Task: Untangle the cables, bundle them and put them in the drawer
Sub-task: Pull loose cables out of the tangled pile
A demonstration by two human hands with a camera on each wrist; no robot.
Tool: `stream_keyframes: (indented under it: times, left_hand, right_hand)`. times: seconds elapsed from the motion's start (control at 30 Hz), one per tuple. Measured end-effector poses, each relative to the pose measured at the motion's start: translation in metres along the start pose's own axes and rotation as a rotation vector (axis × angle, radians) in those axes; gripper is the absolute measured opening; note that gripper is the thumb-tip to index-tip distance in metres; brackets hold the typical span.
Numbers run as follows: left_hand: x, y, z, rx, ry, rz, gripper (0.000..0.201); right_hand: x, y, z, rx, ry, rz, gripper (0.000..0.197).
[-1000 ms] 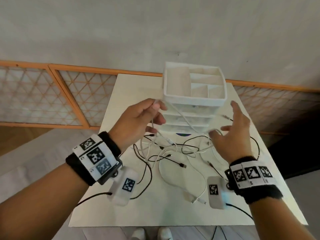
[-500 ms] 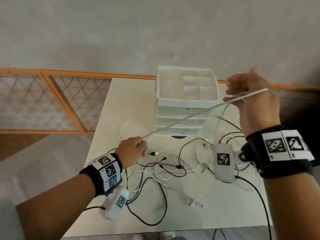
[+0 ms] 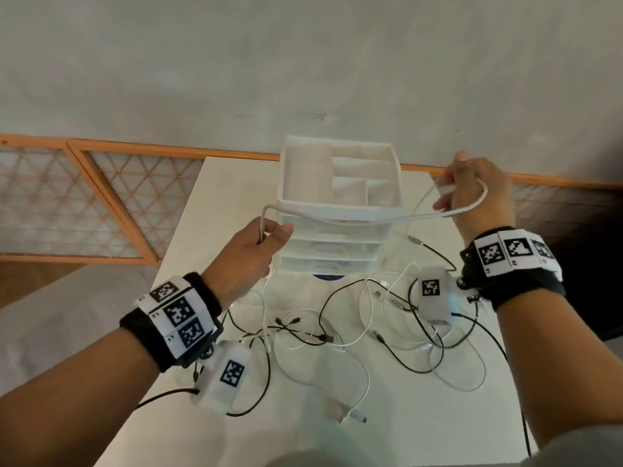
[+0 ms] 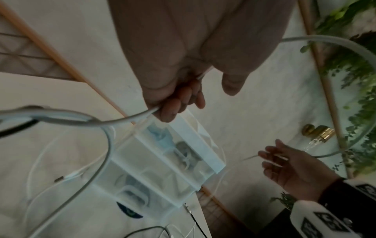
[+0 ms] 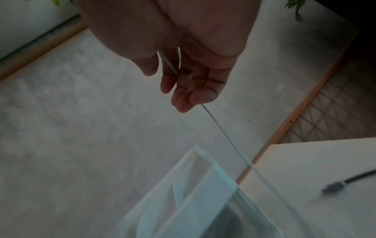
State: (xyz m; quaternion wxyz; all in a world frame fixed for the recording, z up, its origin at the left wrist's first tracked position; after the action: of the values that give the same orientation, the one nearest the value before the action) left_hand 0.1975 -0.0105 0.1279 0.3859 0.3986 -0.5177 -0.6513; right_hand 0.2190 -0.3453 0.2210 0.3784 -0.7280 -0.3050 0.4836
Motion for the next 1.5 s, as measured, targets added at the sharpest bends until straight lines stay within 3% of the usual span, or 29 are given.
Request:
stream_keyframes:
  times: [0.13,0.17,0.23,0.3,0.37,0.43,0.5,0.6,0.63,0.7,0.73,0.77,0.9,0.97,1.13,1.27,1.37,1.5]
  left_hand:
    - [0.013,-0.011,0.003,-0.094,-0.085,0.114,0.045]
    - [0.015,-0.011,0.004,-0.092,-0.110,0.129,0.047]
    - [0.012,-0.009,0.005,-0.056,-0.084,0.122,0.044]
    - [0.002,-0.008,0.004,-0.011,0.010,0.064,0.037]
    - [-0.004,-0.010,0.005,0.007,0.060,0.006,0.032]
    - [-0.003,-0.013,0.003,0.001,0.068,-0.025,0.028]
    - [0.005,-0.012,-0.001,0.009,0.056,-0.082,0.025]
    - [0.033,0.008,-0.008,0.083,-0.007,-0.211,0.024]
    - [0.041,0.016,-0.008,0.113,-0.016,-0.224,0.025]
    - [0.050,0.026,-0.008,0.161,-0.026,-0.201,0.025]
    - [0.051,0.027,-0.008,0.176,-0.043,-0.195,0.025]
    - [0.051,0.026,-0.006,0.181,-0.068,-0.196,0.023]
    - [0.035,-0.018,0.002,0.025,-0.174,-0.354,0.021]
    - [0.030,-0.058,0.009,-0.093,-0.220,-0.475,0.027]
    - [0.005,-0.121,0.030,-0.291,-0.114,-0.447,0.033]
    - [-0.004,-0.118,0.032,-0.289,-0.036,-0.305,0.031]
    - [-0.001,-0.093,0.021,-0.221,-0.004,-0.326,0.035]
    - [0.014,-0.068,0.009,-0.132,-0.060,-0.227,0.041]
  right_hand:
    - [-0.011,-0.005,-0.023,-0.117,-0.017,-0.145,0.016]
    - [-0.006,0.002,-0.025,-0.120,-0.067,-0.124,0.023]
    - [0.010,0.031,-0.019,-0.047,-0.220,0.016,0.063]
    - [0.024,0.080,0.003,0.161,-0.377,0.231,0.094]
    - [0.032,0.120,0.032,0.364,-0.493,0.369,0.100]
    - [0.040,0.123,0.048,0.377,-0.520,0.443,0.090]
    - [0.057,0.090,0.059,0.229,-0.534,0.396,0.080]
    - [0.106,0.009,0.094,0.022,-0.771,-0.003,0.066]
    - [0.123,-0.010,0.109,0.005,-0.872,-0.040,0.054]
    - [0.146,-0.025,0.123,-0.030,-0.954,0.120,0.022]
    - [0.147,-0.025,0.122,-0.043,-0.931,0.224,0.009]
    - [0.142,-0.020,0.114,-0.041,-0.876,0.308,0.011]
    - [0.077,0.006,0.067,0.072,-0.442,0.359,0.031]
    - [0.056,0.027,0.056,0.154,-0.339,0.443,0.044]
    - [0.033,0.081,0.058,0.382,-0.200,0.608,0.049]
    - [0.038,0.113,0.042,0.458,-0.314,0.415,0.037]
    - [0.041,0.095,0.017,0.407,-0.265,0.081,0.027]
    - [0.014,0.012,-0.024,0.088,-0.065,-0.129,0.011]
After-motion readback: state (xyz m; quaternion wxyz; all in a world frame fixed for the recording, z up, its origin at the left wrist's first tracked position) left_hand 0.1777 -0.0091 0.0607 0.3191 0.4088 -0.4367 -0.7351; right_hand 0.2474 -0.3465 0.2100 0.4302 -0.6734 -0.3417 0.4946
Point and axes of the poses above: each hand's wrist, its own z-axis away from the middle knuckle, its own x-axis out of the palm, y = z × x, the point moved 9 cm from there along -z, towards the middle knuckle, and after that the axes turned 13 degrees about -y, right-handed, at the moved point
